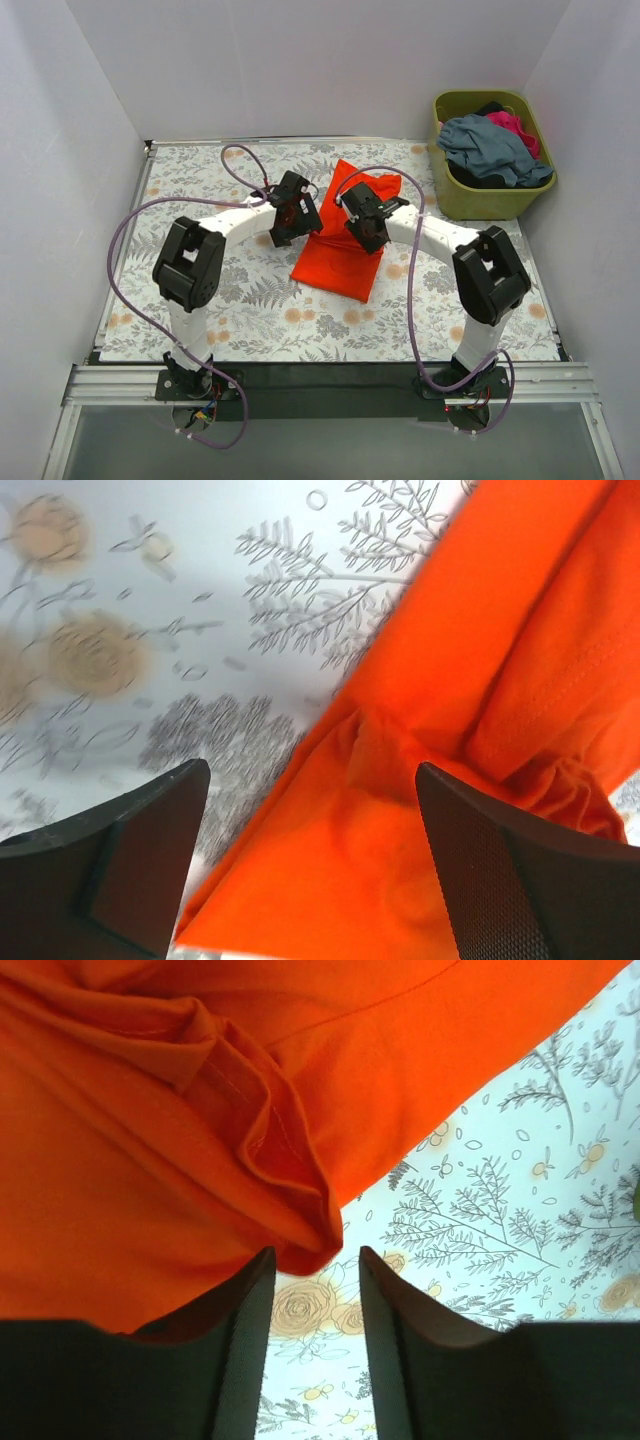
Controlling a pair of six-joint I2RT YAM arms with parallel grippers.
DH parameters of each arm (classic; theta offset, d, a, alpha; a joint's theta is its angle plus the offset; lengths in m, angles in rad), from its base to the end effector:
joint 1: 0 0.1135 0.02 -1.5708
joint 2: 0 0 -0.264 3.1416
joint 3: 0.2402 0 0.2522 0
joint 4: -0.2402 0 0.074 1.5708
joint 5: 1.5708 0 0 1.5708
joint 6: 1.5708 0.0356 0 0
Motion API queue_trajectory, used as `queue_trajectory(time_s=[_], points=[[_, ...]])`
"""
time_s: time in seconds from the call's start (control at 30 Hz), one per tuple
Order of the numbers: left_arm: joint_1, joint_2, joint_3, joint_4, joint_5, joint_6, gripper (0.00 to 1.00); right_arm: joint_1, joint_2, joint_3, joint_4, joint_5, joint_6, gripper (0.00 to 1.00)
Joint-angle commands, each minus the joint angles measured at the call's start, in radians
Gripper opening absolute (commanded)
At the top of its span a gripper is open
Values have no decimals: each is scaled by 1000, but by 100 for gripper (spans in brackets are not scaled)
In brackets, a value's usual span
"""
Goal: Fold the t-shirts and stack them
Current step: Fold the tshirt
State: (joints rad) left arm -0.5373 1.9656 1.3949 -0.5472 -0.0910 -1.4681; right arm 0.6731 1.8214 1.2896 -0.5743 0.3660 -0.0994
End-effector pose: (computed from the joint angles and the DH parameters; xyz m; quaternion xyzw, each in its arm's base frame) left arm 0.3522 -0.2060 0.1769 -0.4460 0.8653 -0.1652 0.1580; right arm 0.3012 0.2239 0.2009 -0.3217 0.9022 -0.1058 0.2673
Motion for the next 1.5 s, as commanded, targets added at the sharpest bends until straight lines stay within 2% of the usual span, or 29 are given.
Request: queue_trajectory(time_s=[0.0, 0.13, 0.23, 0.27, 0.33, 0.37, 0.4, 0.53, 0.73, 0.9, 1.03, 1.27, 1.33, 1.47], points=[[7, -180, -36, -19, -64, -41, 79, -3, -117, 37, 25, -81, 3, 41], [-4, -290, -149, -7, -29, -78, 79, -4, -174, -18, 67, -169, 4, 41], [-35, -332, -216, 0, -7, -83, 70, -4, -188, -52, 86, -263, -2, 35], [-50, -333, -229, 3, -6, -83, 66, -4, -182, -58, 90, -281, -3, 28], [-64, -321, -256, 16, 22, -80, 57, -6, -171, -72, 96, -336, -11, 20], [-70, -312, -263, 20, 30, -78, 53, -7, -156, -78, 100, -348, -13, 19], [-73, -303, -267, 26, 31, -77, 45, -9, -148, -81, 105, -355, -13, 17], [-79, -232, -281, 46, 33, -64, 30, -30, -99, -72, 119, -403, -19, 14], [-78, -169, -303, 35, 27, -63, 24, -99, -25, -35, 123, -435, -33, 13], [-78, -159, -350, 49, 48, -74, 24, -174, 7, 8, 134, -438, -25, 11], [-78, -163, -373, 59, 51, -80, 24, -202, -8, 68, 159, -336, 26, 11], [-78, -189, -393, 53, 54, -80, 24, -109, -63, 59, 240, -617, 18, 15], [-78, -195, -404, 53, 56, -83, 24, -77, -41, 65, 241, -717, 12, 15], [-79, -200, -415, 53, 59, -87, 24, -55, 18, 83, 252, -808, 15, 15]])
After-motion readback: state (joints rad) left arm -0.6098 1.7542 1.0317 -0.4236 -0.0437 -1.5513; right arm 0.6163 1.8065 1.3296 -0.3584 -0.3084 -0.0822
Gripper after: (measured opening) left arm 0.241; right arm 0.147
